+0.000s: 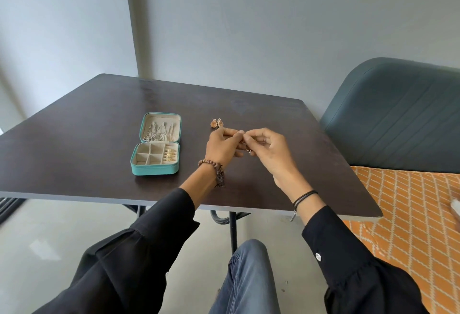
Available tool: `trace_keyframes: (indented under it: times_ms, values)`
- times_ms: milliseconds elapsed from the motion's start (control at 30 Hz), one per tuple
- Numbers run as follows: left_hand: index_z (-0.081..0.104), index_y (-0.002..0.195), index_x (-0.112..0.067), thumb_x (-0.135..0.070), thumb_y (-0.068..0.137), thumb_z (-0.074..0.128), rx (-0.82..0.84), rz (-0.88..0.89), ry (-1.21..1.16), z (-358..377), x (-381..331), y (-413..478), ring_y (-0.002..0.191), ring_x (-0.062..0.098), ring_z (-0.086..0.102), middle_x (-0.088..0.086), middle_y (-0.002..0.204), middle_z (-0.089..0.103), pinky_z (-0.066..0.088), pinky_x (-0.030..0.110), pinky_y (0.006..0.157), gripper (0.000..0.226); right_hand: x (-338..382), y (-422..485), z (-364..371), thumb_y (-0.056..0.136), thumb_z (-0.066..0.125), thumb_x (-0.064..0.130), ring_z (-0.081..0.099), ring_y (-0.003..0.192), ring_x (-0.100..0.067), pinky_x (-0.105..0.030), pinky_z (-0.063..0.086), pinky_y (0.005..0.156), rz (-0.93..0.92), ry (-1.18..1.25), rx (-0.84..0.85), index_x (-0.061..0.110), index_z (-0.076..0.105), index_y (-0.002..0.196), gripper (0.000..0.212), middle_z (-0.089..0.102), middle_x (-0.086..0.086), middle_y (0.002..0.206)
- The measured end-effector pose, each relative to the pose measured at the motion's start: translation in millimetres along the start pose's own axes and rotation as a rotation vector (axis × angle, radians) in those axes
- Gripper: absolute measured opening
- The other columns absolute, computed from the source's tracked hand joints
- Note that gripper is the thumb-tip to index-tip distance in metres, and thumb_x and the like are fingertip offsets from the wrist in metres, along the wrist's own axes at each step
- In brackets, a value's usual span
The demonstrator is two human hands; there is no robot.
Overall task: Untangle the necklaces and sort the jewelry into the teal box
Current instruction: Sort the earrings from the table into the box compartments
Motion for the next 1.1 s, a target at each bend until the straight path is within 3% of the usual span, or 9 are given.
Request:
trace_keyframes:
  times_ms: [133,233,333,500,700,867,1100]
  values:
    - [0.061,0.088,-0.004,-0.014,0.093,0.067,0.044,-0.036,-0.099,-6.3,-0.3,-8.3,0.068,0.015,0.072,0.014,0.086,0.072,0.056,0.022,0.055,0.013,6.6,-3.3,2.1,0.094,0.072,0.026,0.064,0.064,-0.006,-0.02,0.054,0.065,-0.022,-0.075,0.026,0.021,0.077,0.098,0.008,0.077,0.003,0.088]
    - [0.061,0.1,0.001,-0.015,0.095,0.065,0.093,-0.057,-0.143,-6.2,-0.5,-15.2,0.072,0.014,0.073,0.015,0.09,0.072,0.056,0.022,0.057,0.017,6.7,-5.2,1.7,0.095,0.071,0.025,0.065,0.067,-0.011,-0.026,0.057,0.067,-0.027,-0.082,-0.015,0.025,0.076,0.091,0.006,0.076,0.003,0.085]
    - [0.059,0.108,0.003,-0.013,0.097,0.061,0.154,-0.087,-0.209,-4.4,1.4,-20.7,0.081,0.017,0.074,0.017,0.098,0.072,0.057,0.023,0.061,0.019,5.4,-6.5,1.9,0.097,0.067,0.026,0.067,0.069,-0.014,-0.034,0.059,0.07,-0.014,-0.147,-0.051,0.02,0.076,0.096,0.01,0.076,0.001,0.088]
    - [0.06,0.115,0.005,-0.009,0.097,0.059,0.215,-0.104,-0.264,-5.3,6.0,-26.9,0.084,0.015,0.073,0.011,0.096,0.072,0.057,0.023,0.066,0.023,18.5,-12.1,5.2,0.101,0.06,0.027,0.065,0.08,-0.012,-0.021,0.049,0.072,-0.128,-0.411,-0.079,0.015,0.072,0.102,0.018,0.072,0.002,0.094]
    - [0.063,0.122,0.004,-0.007,0.095,0.061,0.317,-0.178,-0.333,-0.8,9.6,-30.0,0.087,0.015,0.07,0.011,0.099,0.071,0.057,0.023,0.074,0.029,32.6,-21.3,12.1,0.103,0.055,0.019,0.058,0.088,-0.008,-0.005,0.042,0.072,-0.305,-0.46,-0.073,0.014,0.065,0.101,0.011,0.062,0.001,0.103]
    - [0.07,0.11,-0.001,-0.012,0.094,0.063,0.357,-0.216,-0.375,-3.0,10.2,-31.1,0.087,0.015,0.068,0.009,0.093,0.071,0.058,0.024,0.081,0.021,36.0,-22.5,16.8,0.104,0.053,0.019,0.055,0.088,-0.007,-0.003,0.039,0.073,-0.332,-0.493,-0.021,0.011,0.063,0.104,0.013,0.06,0.001,0.104]
    - [0.072,0.108,0.0,-0.015,0.096,0.062,0.281,-0.237,-0.382,-15.2,15.8,-25.7,0.076,0.012,0.066,0.007,0.085,0.069,0.058,0.025,0.077,0.022,34.6,-18.5,18.5,0.104,0.055,0.025,0.062,0.084,-0.007,-0.008,0.043,0.07,-0.272,-0.451,0.041,0.015,0.067,0.104,0.015,0.066,0.003,0.099]
Point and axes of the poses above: each hand's wrist, its own y-axis towards the middle knuckle, its own z-axis out of the palm, x = y × z, the point moved 9 cm from there along y, towards the middle knuckle
